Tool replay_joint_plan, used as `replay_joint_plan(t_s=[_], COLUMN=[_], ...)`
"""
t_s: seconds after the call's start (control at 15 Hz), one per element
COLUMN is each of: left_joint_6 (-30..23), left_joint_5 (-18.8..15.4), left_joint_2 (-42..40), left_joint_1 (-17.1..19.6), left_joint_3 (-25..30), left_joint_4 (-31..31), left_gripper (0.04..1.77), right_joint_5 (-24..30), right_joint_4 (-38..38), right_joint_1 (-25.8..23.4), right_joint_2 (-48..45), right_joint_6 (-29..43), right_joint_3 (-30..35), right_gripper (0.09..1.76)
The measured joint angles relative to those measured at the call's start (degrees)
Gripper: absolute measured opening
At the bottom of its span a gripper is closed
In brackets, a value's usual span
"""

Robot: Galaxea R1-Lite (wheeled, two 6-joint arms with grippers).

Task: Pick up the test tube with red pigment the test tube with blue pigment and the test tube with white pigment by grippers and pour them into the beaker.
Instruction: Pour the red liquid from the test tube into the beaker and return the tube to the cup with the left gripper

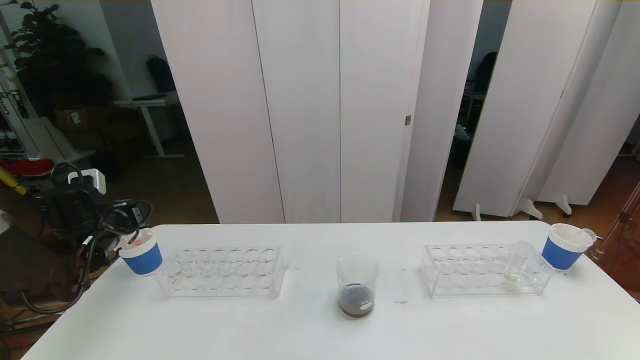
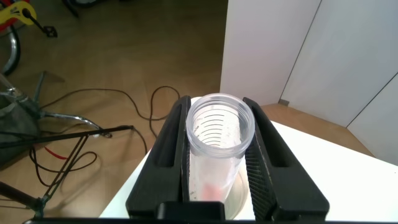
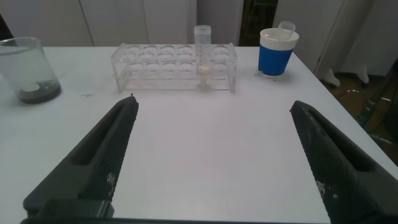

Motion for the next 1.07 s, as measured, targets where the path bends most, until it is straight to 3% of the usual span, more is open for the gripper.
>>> replay_joint_plan(t_s=[0.27,0.53,0.6,0.67,0.8,0.87,1.07], left_joint_6=[0.0,0.0,0.0,0.0,0.0,0.1,0.6], left_joint_5=[-0.2,-0.3,-0.3,-0.3,-0.3,-0.3,-0.3], left_joint_2=[2.8,3.9,4.0,4.2,4.4,4.4,3.9], left_joint_1=[0.1,0.1,0.1,0.1,0.1,0.1,0.0], left_joint_3=[1.9,3.1,3.4,3.6,4.0,4.2,5.0], left_joint_4=[-4.9,-5.5,-5.5,-5.9,-8.2,-9.2,-10.9], left_gripper=[0.60,0.60,0.68,0.90,1.58,1.73,1.75], right_joint_5=[0.0,0.0,0.0,0.0,0.0,0.0,0.0], right_joint_4=[0.0,0.0,0.0,0.0,0.0,0.0,0.0], right_joint_1=[0.0,0.0,0.0,0.0,0.0,0.0,0.0], right_joint_2=[0.0,0.0,0.0,0.0,0.0,0.0,0.0], right_joint_6=[0.0,0.0,0.0,0.0,0.0,0.0,0.0], right_joint_3=[0.0,0.0,0.0,0.0,0.0,0.0,0.0], right_gripper=[1.75,1.75,1.75,1.75,1.75,1.75,1.75])
